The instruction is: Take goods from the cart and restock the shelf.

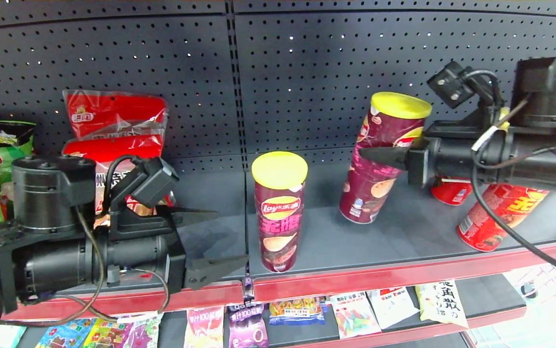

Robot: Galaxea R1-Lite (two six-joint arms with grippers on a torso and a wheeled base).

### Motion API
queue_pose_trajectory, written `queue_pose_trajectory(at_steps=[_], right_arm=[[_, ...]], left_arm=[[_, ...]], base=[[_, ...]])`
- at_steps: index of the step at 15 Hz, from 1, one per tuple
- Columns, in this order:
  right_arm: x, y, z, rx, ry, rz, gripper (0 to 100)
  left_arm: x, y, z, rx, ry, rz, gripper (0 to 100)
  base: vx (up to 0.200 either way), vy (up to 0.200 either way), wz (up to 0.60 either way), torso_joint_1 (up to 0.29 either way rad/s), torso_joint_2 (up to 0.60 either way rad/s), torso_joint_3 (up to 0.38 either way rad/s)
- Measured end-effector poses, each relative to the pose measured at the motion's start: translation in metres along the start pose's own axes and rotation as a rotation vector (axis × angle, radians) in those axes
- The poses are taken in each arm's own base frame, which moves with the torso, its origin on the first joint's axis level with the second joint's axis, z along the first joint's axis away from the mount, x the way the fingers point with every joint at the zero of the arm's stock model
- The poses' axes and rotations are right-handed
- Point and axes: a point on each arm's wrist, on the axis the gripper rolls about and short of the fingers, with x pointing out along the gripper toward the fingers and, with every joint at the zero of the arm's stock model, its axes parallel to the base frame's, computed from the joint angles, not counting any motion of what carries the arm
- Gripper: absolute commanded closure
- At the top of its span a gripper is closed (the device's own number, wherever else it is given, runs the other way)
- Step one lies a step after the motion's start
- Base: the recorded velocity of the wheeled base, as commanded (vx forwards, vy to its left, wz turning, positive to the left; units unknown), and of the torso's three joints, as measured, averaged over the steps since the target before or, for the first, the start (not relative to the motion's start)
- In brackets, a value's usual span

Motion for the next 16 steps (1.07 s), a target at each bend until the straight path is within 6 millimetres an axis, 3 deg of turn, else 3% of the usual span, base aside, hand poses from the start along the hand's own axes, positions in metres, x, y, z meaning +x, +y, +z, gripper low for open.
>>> queue_pose_trajectory(at_steps=[4, 9, 13, 16], right_arm=[[0.059, -0.008, 0.007, -0.021, -0.025, 0.042, 100], [0.114, 0.003, 0.008, -0.044, -0.046, 0.114, 100], [0.144, 0.015, 0.005, -0.054, -0.051, 0.155, 100], [0.155, 0.017, -0.002, -0.051, -0.039, 0.164, 100]], left_arm=[[-0.025, -0.004, -0.007, -0.006, -0.02, 0.05, 0], [-0.04, -0.004, -0.008, -0.004, -0.046, 0.092, 0], [-0.045, -0.005, -0.008, -0.003, -0.054, 0.102, 0], [-0.045, -0.006, -0.007, -0.001, -0.057, 0.103, 0]], base=[[0.0, 0.0, 0.0, 0.0, 0.0, 0.0], [0.0, 0.0, 0.0, 0.0, 0.0, 0.0], [0.0, 0.0, 0.0, 0.0, 0.0, 0.0], [0.0, 0.0, 0.0, 0.0, 0.0, 0.0]])
